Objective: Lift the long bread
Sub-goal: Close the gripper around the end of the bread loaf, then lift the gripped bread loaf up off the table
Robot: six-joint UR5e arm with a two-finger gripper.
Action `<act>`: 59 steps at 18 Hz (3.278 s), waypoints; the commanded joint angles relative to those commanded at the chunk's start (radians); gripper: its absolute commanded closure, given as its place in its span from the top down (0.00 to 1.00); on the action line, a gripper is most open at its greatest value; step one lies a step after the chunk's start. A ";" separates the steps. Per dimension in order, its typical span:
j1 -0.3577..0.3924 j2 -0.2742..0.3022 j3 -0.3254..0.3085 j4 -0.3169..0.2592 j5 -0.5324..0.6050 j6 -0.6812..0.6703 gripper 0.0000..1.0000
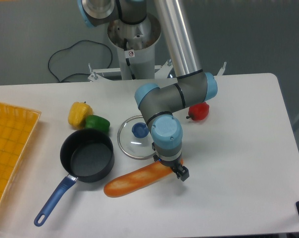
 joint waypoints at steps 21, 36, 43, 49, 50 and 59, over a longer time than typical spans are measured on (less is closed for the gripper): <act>0.011 0.012 0.041 -0.050 0.018 0.005 0.33; 0.086 0.097 0.092 -0.221 -0.080 0.084 0.33; 0.132 0.152 0.092 -0.278 -0.155 0.141 0.33; 0.155 0.172 0.092 -0.307 -0.167 0.172 0.33; 0.156 0.173 0.092 -0.307 -0.173 0.172 0.33; 0.193 0.198 0.083 -0.307 -0.230 0.186 0.33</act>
